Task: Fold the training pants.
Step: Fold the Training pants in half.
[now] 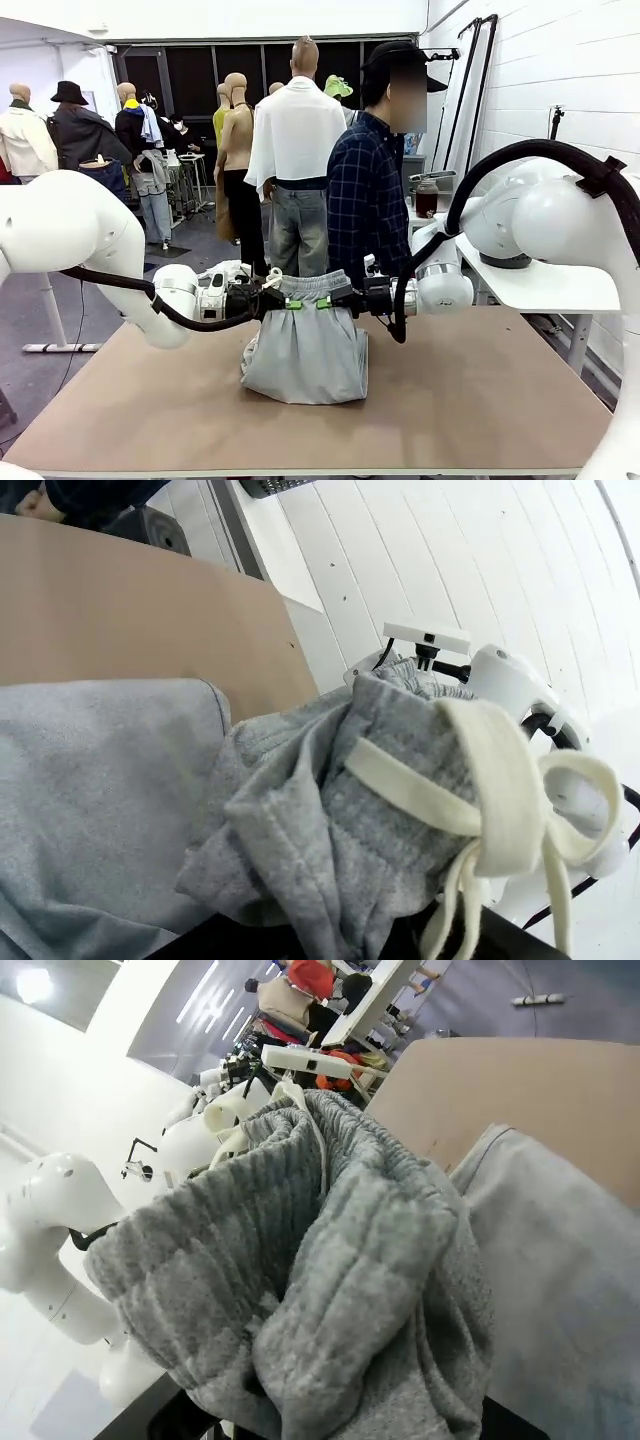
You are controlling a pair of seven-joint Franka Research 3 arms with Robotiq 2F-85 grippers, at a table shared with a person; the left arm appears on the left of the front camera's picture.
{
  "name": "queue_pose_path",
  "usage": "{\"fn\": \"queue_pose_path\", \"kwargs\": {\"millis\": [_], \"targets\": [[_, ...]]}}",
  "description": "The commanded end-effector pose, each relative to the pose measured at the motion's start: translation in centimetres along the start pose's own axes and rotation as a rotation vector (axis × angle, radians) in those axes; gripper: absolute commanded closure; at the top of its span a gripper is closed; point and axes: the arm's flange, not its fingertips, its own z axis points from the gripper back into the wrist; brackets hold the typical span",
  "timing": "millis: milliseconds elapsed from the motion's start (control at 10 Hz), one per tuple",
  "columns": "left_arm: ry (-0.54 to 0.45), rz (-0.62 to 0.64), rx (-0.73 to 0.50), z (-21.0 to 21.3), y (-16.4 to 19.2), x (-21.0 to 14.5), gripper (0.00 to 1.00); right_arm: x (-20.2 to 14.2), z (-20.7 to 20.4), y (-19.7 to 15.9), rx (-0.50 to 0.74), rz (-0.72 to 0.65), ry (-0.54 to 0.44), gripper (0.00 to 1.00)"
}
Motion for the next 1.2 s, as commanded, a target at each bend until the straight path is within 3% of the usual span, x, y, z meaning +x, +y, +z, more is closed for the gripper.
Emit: {"fn": "queue_pose_path", "kwargs": {"millis": [0, 400, 700, 1100], "targets": [[-0.001, 0.005, -0.008, -0.1, 0.2, -0.1, 1.0, -0.1, 0.1, 0.0, 0.001, -0.002, 0.0, 1.0], [0.007, 0.001, -0.006, -0.4, -0.1, -0.2, 1.0, -0.1, -0.2, 0.0, 0.001, 0.0, 0.005, 1.0], [0.009, 0.161, 0.089, -1.4, 0.0, 1.7, 1.0, -0.6, -0.2, -1.1, -0.01, -0.116, -0.026, 1.0], [-0.005, 0.274, 0.165, -1.2, -0.6, 1.9, 1.0, -1.6, 0.6, -1.9, -0.067, -0.27, -0.058, 1.0]]}}
